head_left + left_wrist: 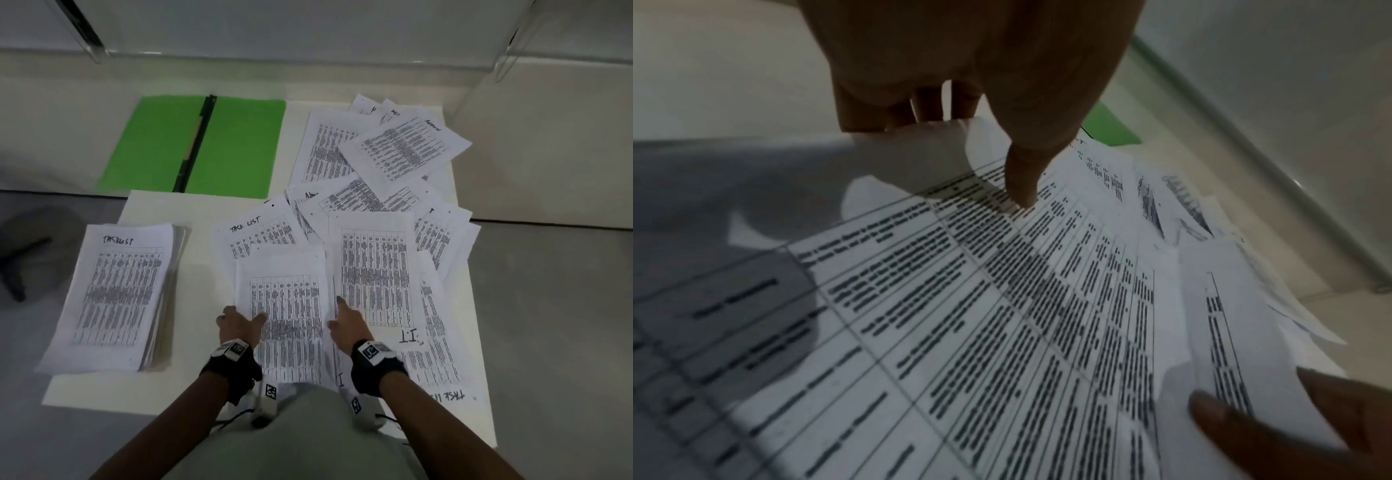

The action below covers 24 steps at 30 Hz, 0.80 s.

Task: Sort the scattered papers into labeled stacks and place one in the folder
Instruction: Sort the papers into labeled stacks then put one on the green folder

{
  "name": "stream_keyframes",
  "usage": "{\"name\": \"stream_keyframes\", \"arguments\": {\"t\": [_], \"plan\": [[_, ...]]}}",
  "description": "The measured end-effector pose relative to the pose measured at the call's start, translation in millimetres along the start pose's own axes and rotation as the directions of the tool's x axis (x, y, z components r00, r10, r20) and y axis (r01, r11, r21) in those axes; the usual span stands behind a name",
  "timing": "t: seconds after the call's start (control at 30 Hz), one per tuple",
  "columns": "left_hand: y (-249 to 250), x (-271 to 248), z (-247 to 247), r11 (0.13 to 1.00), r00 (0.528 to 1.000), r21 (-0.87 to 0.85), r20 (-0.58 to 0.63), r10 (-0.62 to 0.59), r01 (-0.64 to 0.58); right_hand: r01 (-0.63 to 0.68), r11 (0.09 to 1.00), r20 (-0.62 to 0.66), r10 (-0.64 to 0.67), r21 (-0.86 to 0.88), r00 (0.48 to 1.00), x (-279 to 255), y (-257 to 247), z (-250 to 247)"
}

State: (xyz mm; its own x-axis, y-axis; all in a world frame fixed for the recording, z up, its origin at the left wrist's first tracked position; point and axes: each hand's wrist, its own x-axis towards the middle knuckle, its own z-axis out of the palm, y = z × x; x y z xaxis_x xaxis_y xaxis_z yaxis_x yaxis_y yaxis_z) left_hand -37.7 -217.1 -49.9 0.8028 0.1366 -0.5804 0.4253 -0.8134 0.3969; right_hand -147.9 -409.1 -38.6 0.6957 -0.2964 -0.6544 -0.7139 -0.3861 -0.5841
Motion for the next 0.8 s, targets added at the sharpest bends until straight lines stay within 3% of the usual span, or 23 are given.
{"name": "stream_keyframes", "arguments": {"t": [0.13,0.2,0.37,0.43,0.53,0.6,0.67,0.73,0.8], "plan": [[-7.5,5.8,-4.1,0.998,0.999,-0.055,0.027,-0.030,0.031,0.030,0.999,0.084,-0.033,0.043,0.996,-6.3,11.8,7.2],[-15.6,6.6,-4.0,0.998,0.998,-0.036,0.043,-0.055,0.056,0.057,0.996,0.047,-0.060,0.063,0.997,-6.3,17.4,4.8],[-31.5,-5.0,0.3,0.960,1.000,-0.277,0.003,0.027,-0.025,0.091,0.981,0.032,-0.097,0.170,0.995,-3.9,23.0,-6.9],[-35.3,-8.7,-9.5,0.945,0.999,-0.327,0.011,0.032,-0.027,0.114,0.976,-0.004,-0.115,0.186,0.993,-1.6,19.6,-9.7],[-39.7,1.9,-36.8,0.899,0.998,-0.439,-0.058,-0.033,0.004,0.135,0.971,-0.170,-0.102,0.197,0.980,9.4,17.2,-18.8],[-43.3,16.9,-54.8,0.920,0.995,-0.391,-0.096,-0.029,-0.011,0.061,0.989,-0.346,-0.010,0.136,0.938,19.7,21.2,-31.0],[-41.0,28.5,-66.9,0.936,0.996,-0.353,-0.075,-0.039,0.010,-0.164,0.986,-0.498,0.163,0.042,0.852,20.7,27.7,-49.2],[-38.1,36.5,-73.6,0.947,0.998,-0.320,-0.054,-0.038,0.019,-0.386,0.922,-0.535,0.343,0.035,0.772,14.7,36.6,-67.8],[-33.4,42.2,-76.5,0.961,0.999,-0.274,-0.031,-0.036,0.026,-0.458,0.886,-0.483,0.431,0.067,0.762,8.9,47.7,-81.4]]}}
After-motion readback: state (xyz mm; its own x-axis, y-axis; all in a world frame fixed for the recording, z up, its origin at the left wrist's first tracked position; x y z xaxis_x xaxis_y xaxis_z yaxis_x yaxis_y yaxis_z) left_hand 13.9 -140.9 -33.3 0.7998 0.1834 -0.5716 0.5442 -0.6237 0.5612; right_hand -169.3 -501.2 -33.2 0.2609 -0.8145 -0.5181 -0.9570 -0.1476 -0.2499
